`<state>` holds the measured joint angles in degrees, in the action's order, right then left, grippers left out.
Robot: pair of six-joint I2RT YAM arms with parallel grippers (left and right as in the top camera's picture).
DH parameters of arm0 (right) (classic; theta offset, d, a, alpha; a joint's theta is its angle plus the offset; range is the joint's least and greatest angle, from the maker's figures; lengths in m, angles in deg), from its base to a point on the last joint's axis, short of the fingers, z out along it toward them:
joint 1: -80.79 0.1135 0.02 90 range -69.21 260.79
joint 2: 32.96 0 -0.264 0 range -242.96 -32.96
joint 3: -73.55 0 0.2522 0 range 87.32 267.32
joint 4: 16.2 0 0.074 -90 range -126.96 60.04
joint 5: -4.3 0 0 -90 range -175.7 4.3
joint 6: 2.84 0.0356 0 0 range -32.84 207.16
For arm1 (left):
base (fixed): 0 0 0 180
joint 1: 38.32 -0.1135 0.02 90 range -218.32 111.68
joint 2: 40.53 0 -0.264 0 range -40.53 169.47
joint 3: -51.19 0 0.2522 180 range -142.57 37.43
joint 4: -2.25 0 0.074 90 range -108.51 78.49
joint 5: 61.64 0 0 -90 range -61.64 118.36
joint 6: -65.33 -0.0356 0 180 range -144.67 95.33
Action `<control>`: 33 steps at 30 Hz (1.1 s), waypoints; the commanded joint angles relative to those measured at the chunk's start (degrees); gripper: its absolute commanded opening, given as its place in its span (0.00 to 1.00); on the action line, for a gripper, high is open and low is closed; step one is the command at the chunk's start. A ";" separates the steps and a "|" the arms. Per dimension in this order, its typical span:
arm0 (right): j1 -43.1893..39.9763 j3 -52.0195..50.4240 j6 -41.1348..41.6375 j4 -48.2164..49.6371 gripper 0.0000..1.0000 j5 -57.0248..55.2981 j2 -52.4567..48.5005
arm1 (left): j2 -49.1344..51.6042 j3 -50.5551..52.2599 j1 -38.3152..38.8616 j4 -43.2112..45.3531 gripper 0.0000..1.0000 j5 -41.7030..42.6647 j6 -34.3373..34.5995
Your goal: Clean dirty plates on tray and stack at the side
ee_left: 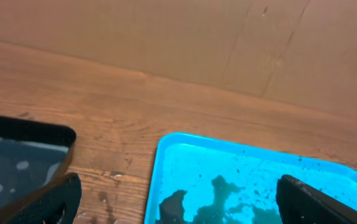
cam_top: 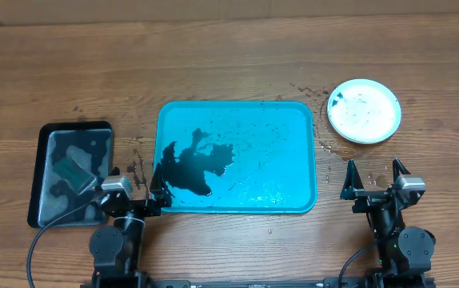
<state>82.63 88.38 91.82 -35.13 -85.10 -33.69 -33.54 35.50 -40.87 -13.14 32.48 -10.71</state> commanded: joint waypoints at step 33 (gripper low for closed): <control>-0.37 -0.59 -0.22 0.35 1.00 -0.55 0.57 | -6.80 1.66 3.72 -2.91 1.00 -4.31 -7.91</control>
<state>82.63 88.38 91.82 -35.13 -85.10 -33.69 -39.56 36.87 -37.55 -16.00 28.94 -15.02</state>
